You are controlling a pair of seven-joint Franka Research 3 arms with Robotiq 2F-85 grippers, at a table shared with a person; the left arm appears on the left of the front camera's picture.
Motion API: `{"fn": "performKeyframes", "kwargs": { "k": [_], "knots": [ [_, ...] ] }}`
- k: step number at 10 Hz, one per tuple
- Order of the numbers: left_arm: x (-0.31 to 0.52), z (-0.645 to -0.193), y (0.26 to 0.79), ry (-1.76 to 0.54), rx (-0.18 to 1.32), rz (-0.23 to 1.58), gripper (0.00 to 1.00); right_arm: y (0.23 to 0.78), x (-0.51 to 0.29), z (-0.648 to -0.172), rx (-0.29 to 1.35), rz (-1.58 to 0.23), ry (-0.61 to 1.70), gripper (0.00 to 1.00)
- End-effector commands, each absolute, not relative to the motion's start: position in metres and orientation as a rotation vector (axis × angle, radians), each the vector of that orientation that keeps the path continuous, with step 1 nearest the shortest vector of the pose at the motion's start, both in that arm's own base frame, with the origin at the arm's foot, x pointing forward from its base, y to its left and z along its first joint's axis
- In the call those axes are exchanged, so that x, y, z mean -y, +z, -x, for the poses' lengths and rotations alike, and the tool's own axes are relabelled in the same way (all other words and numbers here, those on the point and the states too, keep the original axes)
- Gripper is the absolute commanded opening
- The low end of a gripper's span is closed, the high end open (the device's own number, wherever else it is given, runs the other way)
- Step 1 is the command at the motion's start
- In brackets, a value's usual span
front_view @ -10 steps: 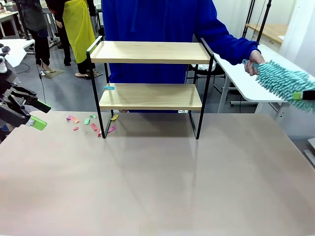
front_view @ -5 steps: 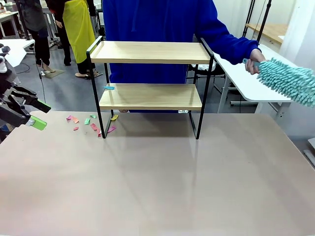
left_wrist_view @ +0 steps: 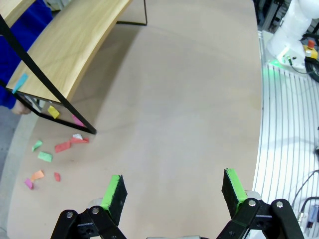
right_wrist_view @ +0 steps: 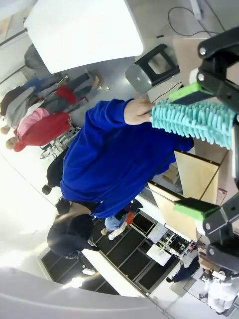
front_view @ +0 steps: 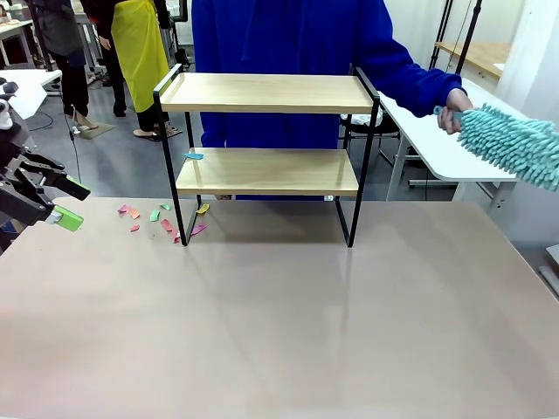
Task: Clean the shelf.
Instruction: Hand the Duster back to the human.
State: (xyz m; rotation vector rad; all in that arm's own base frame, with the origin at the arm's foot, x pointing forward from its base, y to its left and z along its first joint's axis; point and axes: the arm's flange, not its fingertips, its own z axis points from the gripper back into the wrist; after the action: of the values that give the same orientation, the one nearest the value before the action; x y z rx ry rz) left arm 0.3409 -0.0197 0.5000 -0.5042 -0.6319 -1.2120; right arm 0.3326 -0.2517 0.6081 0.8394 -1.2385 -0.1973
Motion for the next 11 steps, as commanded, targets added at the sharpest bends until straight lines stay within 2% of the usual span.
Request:
{"fn": "performKeyframes", "kwargs": {
  "k": [1,11],
  "knots": [
    [0.0209,-0.3419,0.5003,-1.217,0.655,0.529,1.00,0.6168,0.2468,-0.3303,1.252,-0.804,-0.190,1.00],
    [0.0209,-0.3419,0.5003,-1.217,0.655,0.529,1.00,0.6168,0.2468,-0.3303,1.252,-0.804,-0.190,1.00]
  ]
}}
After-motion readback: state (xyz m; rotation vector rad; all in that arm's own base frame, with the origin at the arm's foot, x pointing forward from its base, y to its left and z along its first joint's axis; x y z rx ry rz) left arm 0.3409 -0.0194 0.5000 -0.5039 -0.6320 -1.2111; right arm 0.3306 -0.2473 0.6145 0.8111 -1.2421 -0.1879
